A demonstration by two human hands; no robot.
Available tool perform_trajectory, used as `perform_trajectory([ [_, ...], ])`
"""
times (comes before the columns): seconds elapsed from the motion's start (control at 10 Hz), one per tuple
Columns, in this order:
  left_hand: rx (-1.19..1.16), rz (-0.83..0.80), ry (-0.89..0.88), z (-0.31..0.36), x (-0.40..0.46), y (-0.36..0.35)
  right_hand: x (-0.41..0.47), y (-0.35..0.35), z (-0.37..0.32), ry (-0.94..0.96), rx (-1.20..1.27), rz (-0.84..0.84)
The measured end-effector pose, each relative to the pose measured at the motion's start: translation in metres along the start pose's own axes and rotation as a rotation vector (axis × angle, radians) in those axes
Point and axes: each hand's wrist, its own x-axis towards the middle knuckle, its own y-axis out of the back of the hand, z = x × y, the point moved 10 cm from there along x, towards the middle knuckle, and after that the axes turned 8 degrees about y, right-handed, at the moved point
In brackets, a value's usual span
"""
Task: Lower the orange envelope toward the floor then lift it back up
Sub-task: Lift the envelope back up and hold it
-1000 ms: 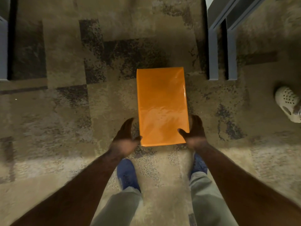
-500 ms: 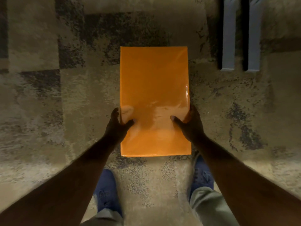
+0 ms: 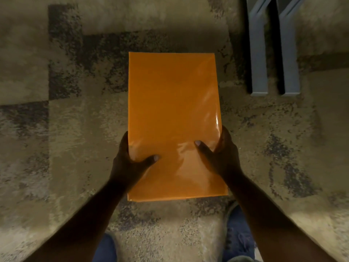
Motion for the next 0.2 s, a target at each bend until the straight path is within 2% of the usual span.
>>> perform_trajectory([
  [0.2, -0.017, 0.030, -0.080, 0.071, 0.038, -0.019, 0.070, 0.031, 0.002, 0.011, -0.001, 0.030],
])
